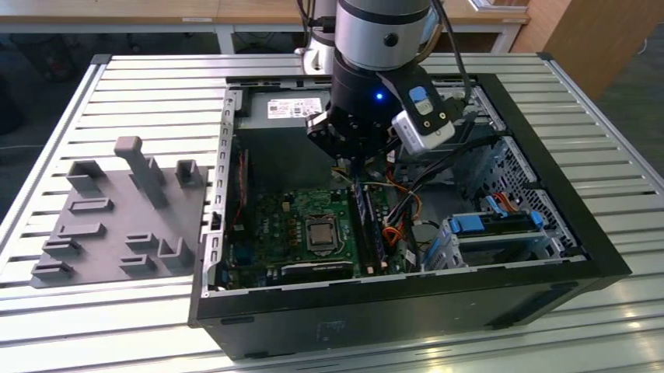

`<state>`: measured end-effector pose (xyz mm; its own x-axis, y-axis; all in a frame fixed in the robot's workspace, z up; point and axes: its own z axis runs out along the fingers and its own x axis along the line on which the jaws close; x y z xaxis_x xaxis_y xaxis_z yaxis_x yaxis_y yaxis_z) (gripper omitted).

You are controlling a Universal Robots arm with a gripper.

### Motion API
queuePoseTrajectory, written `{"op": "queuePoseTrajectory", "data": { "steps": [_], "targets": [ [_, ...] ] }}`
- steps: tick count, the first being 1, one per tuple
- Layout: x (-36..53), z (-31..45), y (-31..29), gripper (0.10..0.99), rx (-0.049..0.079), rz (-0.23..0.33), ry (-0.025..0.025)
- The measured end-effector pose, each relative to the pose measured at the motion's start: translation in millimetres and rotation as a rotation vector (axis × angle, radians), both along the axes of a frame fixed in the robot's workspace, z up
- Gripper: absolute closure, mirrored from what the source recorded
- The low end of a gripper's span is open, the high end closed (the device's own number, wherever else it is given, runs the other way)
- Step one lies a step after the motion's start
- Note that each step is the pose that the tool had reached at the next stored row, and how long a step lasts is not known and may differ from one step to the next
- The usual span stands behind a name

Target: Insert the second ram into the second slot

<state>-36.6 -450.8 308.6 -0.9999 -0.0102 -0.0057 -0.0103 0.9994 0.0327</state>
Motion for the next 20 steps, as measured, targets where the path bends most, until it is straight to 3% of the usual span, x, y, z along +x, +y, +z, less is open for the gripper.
{"op": "queuePoseTrajectory", "data": {
  "steps": [9, 20],
  "targets": [
    [0.0, -3.9, 0.0, 0.949, 0.000, 0.000, 0.0000],
    [0.0, -13.8, -0.8, 0.949, 0.000, 0.000, 0.0000]
  ]
}}
